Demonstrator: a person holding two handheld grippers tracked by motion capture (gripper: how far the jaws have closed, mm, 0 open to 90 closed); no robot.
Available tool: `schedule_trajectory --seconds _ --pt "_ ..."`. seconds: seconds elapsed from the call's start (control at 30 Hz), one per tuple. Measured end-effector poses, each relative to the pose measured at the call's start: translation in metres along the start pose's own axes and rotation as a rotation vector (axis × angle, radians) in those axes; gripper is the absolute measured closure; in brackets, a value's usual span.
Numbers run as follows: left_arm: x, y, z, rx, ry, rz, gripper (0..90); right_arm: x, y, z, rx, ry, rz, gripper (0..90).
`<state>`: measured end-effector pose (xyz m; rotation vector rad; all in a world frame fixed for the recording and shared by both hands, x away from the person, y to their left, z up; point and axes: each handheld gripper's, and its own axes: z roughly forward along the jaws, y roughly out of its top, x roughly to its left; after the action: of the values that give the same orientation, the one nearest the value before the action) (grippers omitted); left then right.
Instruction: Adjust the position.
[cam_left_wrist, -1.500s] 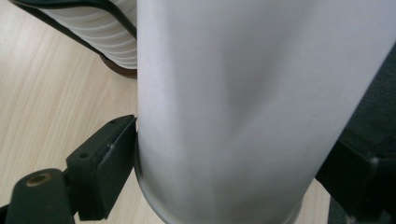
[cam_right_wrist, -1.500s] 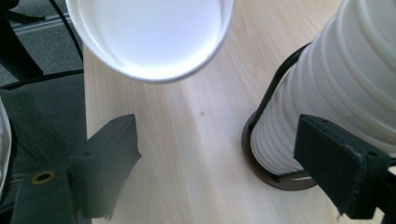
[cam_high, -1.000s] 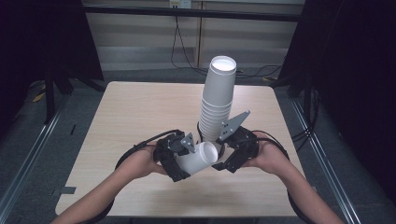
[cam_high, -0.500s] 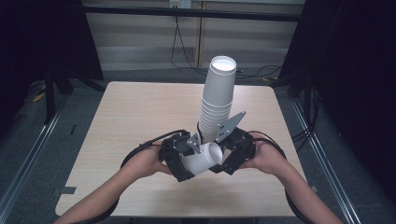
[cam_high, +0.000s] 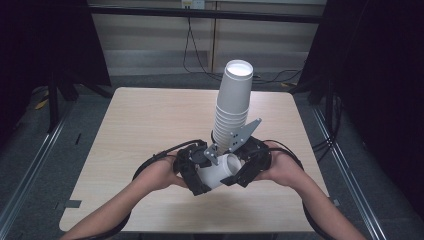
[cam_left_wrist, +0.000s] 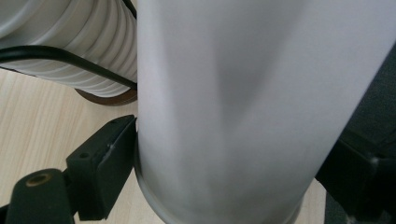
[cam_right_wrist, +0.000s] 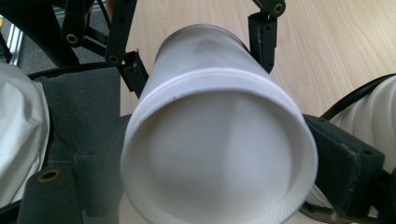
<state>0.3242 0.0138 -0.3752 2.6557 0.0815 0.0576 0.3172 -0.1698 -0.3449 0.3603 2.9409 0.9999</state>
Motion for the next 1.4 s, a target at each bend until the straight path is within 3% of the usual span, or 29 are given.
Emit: schedule_trajectory --seconds 0.37,0.77,0.93,1.4 --pt "0.0 0.0011 0.0008 -0.007 -0.014 -0.005 12.3 -0.0011 0.0007 0.0001 -0.029 0.029 0.005 22.1" --pt "0.0003 0.0 0.0008 -0.018 -0.018 0.005 12.4 0.0007 0.0029 -0.001 -0.009 0.023 0.019 24.0" --pt "0.001 -0.003 0.0007 -0.073 -0.025 0.001 10.7 -0.0002 0.0015 -0.0031 -0.021 0.033 0.036 24.2" --pt "0.003 -0.0086 -0.0052 -0.126 -0.045 -0.023 9.2 -0.0021 -0.0027 -0.0083 -0.048 0.042 0.065 24.0"
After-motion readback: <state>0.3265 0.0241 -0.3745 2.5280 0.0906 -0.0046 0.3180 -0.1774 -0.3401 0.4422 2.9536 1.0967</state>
